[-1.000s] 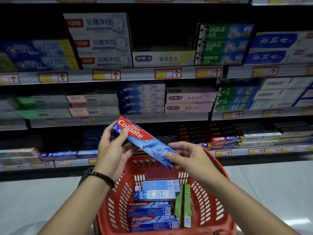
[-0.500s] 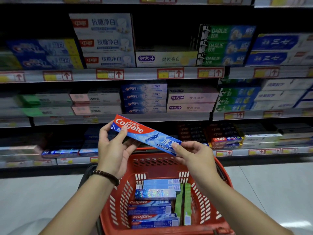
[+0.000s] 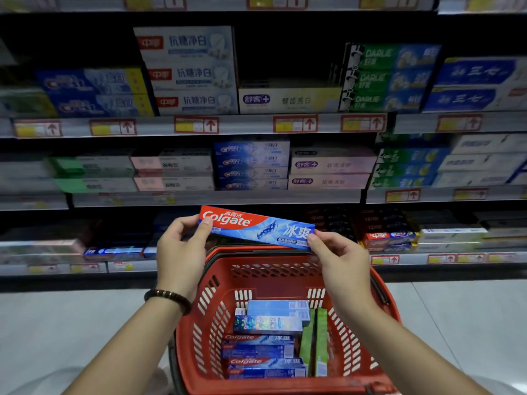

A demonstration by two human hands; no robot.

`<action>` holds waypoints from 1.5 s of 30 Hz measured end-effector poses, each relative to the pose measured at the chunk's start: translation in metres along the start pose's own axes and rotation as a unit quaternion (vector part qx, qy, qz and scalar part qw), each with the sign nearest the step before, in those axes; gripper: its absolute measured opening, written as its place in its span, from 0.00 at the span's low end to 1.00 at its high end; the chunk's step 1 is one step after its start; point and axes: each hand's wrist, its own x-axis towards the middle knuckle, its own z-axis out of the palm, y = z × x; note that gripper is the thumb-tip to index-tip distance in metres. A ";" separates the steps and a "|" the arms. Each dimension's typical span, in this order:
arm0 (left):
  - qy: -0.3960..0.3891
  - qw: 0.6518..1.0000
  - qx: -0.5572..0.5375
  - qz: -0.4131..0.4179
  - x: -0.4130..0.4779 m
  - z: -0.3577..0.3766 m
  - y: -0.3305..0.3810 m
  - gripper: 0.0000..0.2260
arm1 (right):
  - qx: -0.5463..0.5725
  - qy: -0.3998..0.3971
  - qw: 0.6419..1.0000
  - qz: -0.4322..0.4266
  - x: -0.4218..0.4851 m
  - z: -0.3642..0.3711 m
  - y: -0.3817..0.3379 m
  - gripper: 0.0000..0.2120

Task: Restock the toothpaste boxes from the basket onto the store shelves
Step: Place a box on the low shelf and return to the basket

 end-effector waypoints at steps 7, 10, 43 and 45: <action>0.014 0.998 0.043 0.037 0.001 -0.018 -0.004 0.07 | 0.024 -0.008 0.999 -0.033 0.001 0.016 -0.008 0.03; 0.028 0.995 0.078 0.053 -0.003 -0.025 -0.003 0.07 | 0.014 -0.003 0.999 -0.033 -0.002 0.024 -0.007 0.03; 0.075 0.958 0.278 0.005 0.175 -0.251 -0.013 0.14 | -0.117 -0.125 0.985 -0.032 -0.014 0.297 0.062 0.08; 0.092 0.956 0.278 -0.005 0.193 -0.262 -0.026 0.15 | -0.126 -0.131 0.983 -0.024 -0.013 0.321 0.074 0.08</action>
